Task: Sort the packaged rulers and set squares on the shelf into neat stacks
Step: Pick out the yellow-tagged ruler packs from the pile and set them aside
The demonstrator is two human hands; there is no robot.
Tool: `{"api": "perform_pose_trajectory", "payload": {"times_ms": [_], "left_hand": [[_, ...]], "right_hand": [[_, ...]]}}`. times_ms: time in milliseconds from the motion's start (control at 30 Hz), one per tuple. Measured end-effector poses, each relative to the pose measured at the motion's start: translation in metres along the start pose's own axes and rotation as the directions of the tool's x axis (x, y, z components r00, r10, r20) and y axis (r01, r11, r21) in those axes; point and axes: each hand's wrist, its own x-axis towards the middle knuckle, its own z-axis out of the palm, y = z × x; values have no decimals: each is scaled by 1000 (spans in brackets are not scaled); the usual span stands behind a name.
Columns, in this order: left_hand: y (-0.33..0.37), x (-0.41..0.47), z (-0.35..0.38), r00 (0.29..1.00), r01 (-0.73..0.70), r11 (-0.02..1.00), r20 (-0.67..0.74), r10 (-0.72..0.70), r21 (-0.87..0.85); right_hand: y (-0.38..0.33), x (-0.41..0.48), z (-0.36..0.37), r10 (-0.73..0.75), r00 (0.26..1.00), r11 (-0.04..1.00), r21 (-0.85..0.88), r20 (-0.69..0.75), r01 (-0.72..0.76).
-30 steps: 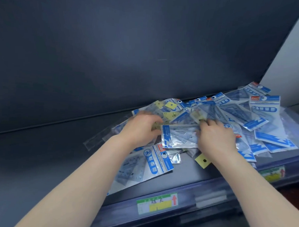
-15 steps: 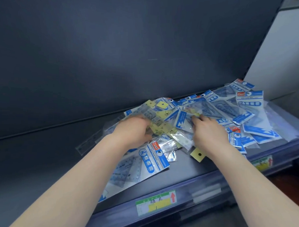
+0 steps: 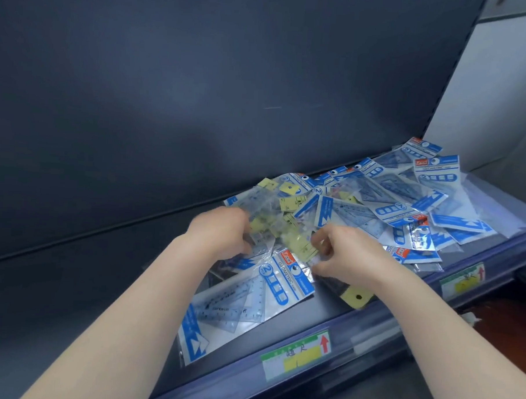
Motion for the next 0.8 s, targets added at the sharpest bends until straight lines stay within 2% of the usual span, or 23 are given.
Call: {"api": "perform_pose_trajectory", "payload": {"times_ms": [67,167,267,333,433,500,567,633,700,733,767,800], "left_hand": [[-3,0,0,1000,-1,1000,-15,1,2],[-3,-2,0,996,6,1000,-84,-4,14],[1,-6,2,962,-24,997,-274,4,-68],[5,-6,2,925,-135,986,-368,89,-101],[16,-4,-1,922,-286,957,-283,263,-41],[24,0,0,931,-283,959,-244,273,-9],[34,6,1,928,-280,959,-268,261,-36],[50,13,0,929,-236,962,-321,182,-137],[65,22,-5,934,-93,960,-357,-8,-263],[71,27,-6,935,-24,938,-340,-102,-345],[77,31,-8,937,25,902,-304,-172,-432],[83,35,-9,944,41,858,-262,-201,-512]], "right_hand": [[0,-6,0,-4,998,1000,28,69,3],[4,-7,0,-1,998,1000,25,58,0],[4,-6,-3,2,993,994,107,-117,10],[2,-6,-7,-7,969,991,125,-246,39],[0,-5,-16,-75,950,991,80,-304,104],[5,-3,-26,-106,950,989,68,-295,131],[13,0,-36,-110,947,985,94,-301,144],[24,4,-45,-119,902,990,26,-414,142],[36,7,-50,-133,770,991,-63,-624,119],[40,7,-52,-140,716,989,-65,-684,131],[43,7,-55,-142,704,987,-50,-696,150],[44,7,-57,-138,740,984,-7,-658,177]]}}
